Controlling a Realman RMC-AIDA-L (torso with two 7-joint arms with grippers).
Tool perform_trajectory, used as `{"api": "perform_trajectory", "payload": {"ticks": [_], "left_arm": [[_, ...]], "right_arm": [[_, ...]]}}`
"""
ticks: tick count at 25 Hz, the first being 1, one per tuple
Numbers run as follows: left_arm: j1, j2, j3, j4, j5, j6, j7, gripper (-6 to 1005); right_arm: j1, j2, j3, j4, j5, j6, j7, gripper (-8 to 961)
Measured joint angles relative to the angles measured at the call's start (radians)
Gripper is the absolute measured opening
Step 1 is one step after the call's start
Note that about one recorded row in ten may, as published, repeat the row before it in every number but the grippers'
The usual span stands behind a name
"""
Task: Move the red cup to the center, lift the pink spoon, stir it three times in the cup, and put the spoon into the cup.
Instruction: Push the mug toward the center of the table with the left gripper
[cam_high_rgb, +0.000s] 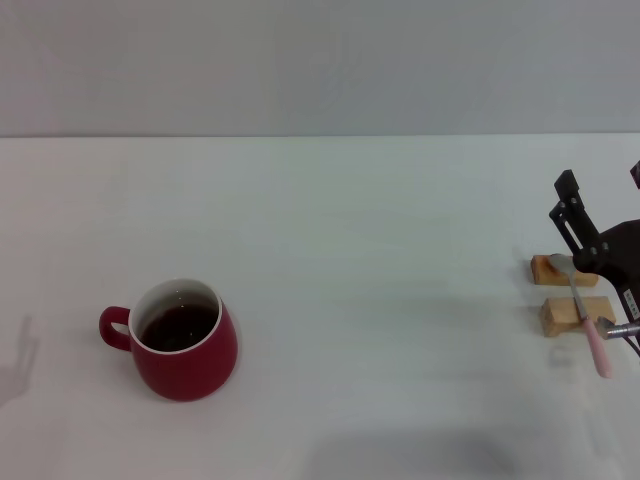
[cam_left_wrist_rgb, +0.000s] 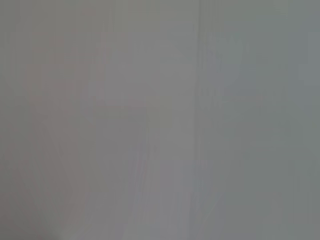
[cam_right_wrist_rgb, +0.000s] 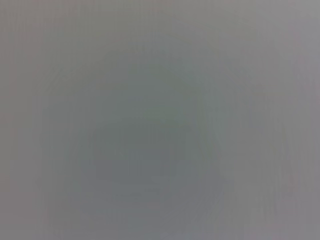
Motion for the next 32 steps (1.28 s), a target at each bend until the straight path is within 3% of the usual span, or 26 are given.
{"api": "perform_trajectory", "payload": {"ticks": [2,9,15,18,24,32], "left_arm": [[0.001,0.0,-0.002,-0.002,-0.001,0.0,0.005,832],[-0.001,0.0,0.006,-0.005,0.002,-0.009,0.009,563],[-0.009,0.002,0.04,-0.005,0.01,-0.026,0.041,389],[-0.016,0.003,0.064,-0.005,0.012,-0.033,0.048,187],[-0.03,0.003,0.097,-0.006,0.012,-0.052,0.048,1],[-0.057,0.003,0.125,-0.007,0.012,-0.094,0.041,-2]], "right_arm": [[0.0,0.0,-0.001,0.0,0.0,-0.001,0.0,707],[-0.001,-0.001,0.001,-0.004,-0.001,-0.002,0.001,707],[-0.001,-0.003,0.003,-0.004,-0.001,-0.004,0.001,706],[0.001,-0.003,0.003,-0.006,-0.001,-0.004,0.017,707],[0.002,-0.003,0.003,-0.012,-0.002,-0.004,0.039,707],[0.005,-0.004,0.005,-0.018,-0.002,-0.005,0.039,708]]}}
